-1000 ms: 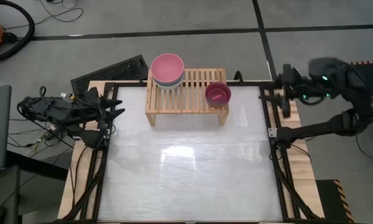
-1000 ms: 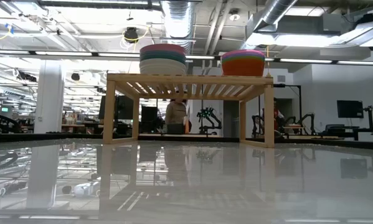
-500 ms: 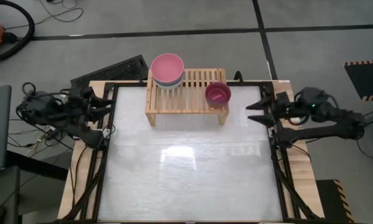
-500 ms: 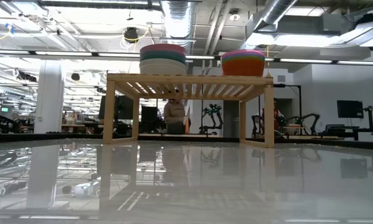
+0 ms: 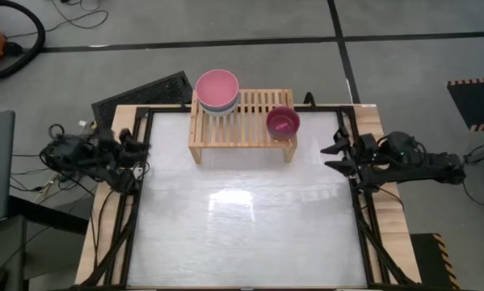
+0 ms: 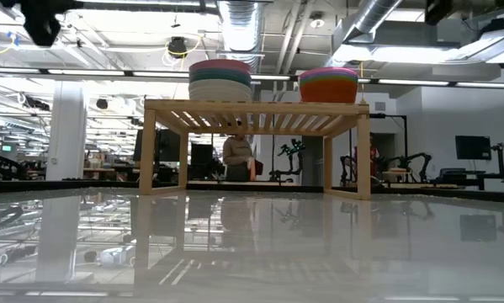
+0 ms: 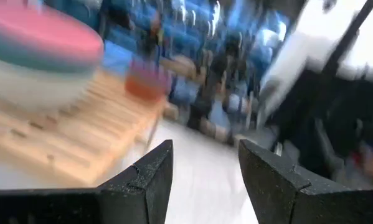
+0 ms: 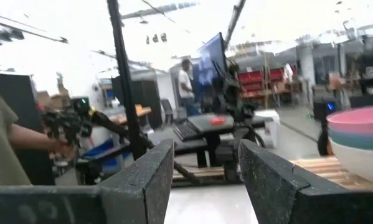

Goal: Place and stack bowls onto a shelf
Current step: Return to Home Position

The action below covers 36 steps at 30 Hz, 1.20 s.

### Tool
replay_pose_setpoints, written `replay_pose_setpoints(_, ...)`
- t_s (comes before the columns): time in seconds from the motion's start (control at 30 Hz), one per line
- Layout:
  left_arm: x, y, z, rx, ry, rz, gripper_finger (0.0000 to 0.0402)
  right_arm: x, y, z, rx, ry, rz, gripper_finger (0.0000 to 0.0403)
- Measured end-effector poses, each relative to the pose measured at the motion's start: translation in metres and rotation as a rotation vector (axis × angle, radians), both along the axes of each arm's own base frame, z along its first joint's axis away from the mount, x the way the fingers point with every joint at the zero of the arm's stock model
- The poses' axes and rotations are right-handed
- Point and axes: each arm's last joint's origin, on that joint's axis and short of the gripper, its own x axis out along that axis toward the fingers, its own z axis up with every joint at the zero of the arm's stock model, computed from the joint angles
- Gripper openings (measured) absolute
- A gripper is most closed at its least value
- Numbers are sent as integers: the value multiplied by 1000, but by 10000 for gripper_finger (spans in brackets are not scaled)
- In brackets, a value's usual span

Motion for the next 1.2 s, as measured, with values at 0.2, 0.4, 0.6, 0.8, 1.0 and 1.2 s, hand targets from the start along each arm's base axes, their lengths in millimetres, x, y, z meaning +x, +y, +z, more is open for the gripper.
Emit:
replay_pose_setpoints(0.2, 24, -11, -34, 16, 92, -104, 167, 6, 4, -43, 22, -66, 49, 207)
replay_pose_setpoints(0.4, 45, -19, -67, 5, 131, -131, 167, 10, 9, -88, 51, -160, 98, 207)
replay_pose_setpoints(0.6, 57, -23, -91, -2, 146, -126, 167, 11, 12, -101, 82, -134, 37, 207)
replay_pose_setpoints(0.8, 70, -27, -118, -16, 125, -131, 167, 12, 15, -104, 41, -105, 46, 207)
replay_pose_setpoints(1.0, 77, -31, -129, -5, 45, -178, 167, 13, 17, -108, 35, -62, 61, 207)
replay_pose_setpoints(1.2, 79, -32, -133, 13, 28, -176, 167, 15, 16, -116, 35, 19, 36, 207)
